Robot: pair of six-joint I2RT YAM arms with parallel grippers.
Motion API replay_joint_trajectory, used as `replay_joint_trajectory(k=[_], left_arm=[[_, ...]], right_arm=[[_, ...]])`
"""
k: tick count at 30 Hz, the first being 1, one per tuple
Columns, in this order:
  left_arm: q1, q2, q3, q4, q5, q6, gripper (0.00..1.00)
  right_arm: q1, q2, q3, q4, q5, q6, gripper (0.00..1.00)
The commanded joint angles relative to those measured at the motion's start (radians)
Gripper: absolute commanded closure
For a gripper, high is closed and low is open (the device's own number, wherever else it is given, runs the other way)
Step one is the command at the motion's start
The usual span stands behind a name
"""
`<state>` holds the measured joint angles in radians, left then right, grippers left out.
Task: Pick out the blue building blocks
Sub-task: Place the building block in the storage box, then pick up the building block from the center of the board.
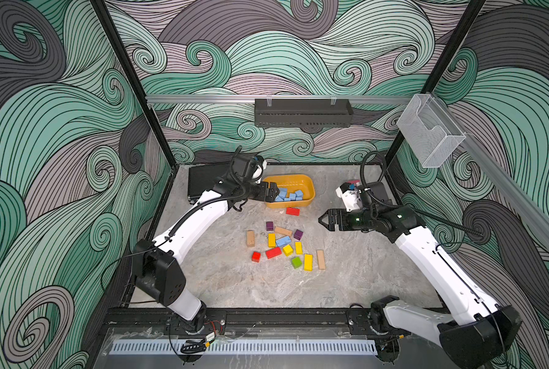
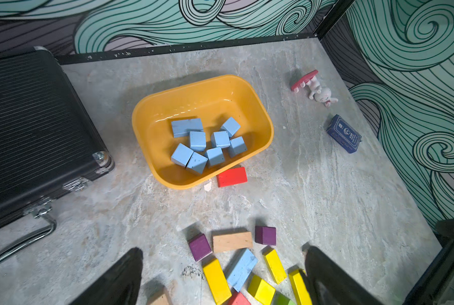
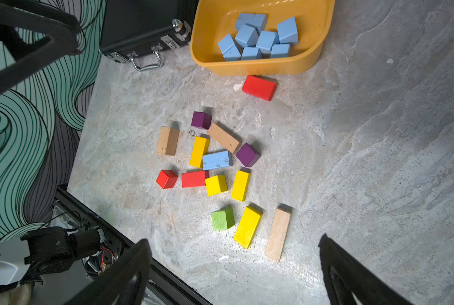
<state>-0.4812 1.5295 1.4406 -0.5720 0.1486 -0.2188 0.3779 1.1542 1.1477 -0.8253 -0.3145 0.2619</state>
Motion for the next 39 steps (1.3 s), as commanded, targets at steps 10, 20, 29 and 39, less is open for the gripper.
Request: replay_joint_trajectory(k=[10,20,29,39], left_arm=[[-0.005,-0.334,-0.269,-0.032,-0.001,0.088,0.05],[-0.006,-0.496,-0.436,-0.048,0.036,0.087,0.05],[-0.007,-0.568,-0.560,-0.013,0.074,0.105,0.06],[-0.006,-0.588,-0.646,0.039,0.072,0.101,0.06]], right_arm=[[0.158,-0.002,0.007,-0.073,0.115,0.032,0.06],[0.276,0.089,0.021,-0.058,0.160,0.024,0.05],[0.335,0.197,0.028,0.008,0.180,0.020,0.04],[0.355,0.345,0.052,0.101,0.163,0.016,0.07]])
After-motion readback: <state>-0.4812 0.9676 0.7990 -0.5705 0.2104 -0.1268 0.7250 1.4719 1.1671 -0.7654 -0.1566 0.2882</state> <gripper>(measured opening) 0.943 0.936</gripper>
